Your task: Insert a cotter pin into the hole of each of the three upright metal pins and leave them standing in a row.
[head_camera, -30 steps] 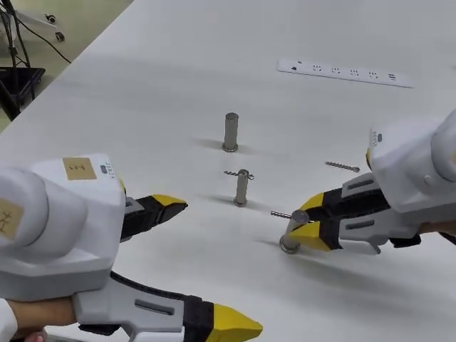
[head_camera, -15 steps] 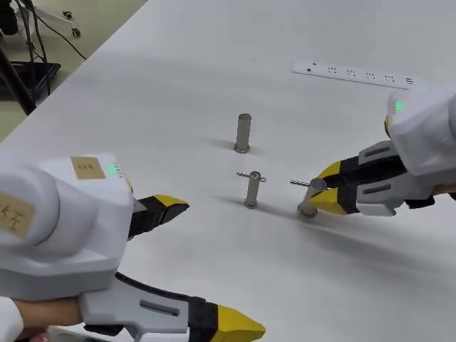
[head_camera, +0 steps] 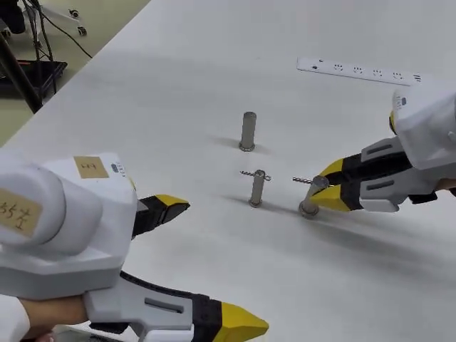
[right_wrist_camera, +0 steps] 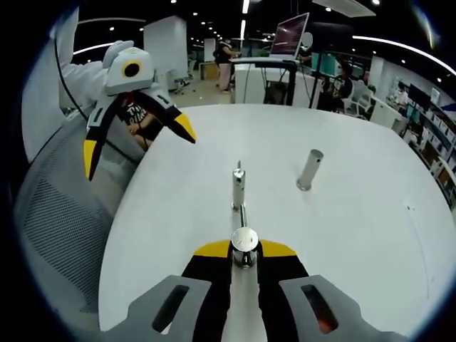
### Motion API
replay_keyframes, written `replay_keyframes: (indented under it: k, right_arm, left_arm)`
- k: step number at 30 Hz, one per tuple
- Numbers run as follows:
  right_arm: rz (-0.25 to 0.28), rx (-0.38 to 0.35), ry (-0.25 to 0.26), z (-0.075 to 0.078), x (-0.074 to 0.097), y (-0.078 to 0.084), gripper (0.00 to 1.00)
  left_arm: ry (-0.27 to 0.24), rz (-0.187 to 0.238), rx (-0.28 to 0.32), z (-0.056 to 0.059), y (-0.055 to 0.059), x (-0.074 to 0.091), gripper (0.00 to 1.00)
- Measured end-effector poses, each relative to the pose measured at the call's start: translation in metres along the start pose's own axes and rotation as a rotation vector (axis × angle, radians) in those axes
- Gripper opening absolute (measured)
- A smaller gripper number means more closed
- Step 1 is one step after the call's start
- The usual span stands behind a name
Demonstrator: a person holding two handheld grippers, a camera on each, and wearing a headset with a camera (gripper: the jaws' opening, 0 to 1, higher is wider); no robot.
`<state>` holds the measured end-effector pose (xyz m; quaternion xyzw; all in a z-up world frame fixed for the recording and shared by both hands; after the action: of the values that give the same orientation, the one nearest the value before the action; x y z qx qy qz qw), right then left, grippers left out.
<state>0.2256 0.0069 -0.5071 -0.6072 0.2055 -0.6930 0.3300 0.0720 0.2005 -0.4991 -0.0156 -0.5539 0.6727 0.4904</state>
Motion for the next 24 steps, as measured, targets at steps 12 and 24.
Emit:
replay_keyframes:
  k: [12, 24]
  right_arm:
    - [0.002, 0.001, -0.005, -0.0022, -0.0011, 0.0033, 0.08]
    - [0.048, -0.007, 0.016, -0.0030, -0.0006, 0.0050, 0.10]
  left_arm:
    - [0.042, -0.008, 0.001, 0.0080, 0.0001, -0.0052, 0.96]
    - [0.038, -0.017, 0.035, 0.0073, 0.0014, -0.0047, 0.97]
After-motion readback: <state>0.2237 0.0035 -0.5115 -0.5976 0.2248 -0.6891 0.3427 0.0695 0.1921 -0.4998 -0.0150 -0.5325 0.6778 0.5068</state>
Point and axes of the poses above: the centre of the closed fingertips' face, and the gripper's own axes: x roughly backward along the fingers, z roughly to its right, y roughly out of its underside, the point moved 9 cm from there along x, roughly backward along the fingers, and after that the axes turned 12 degrees about x, right-handed, at the moved point
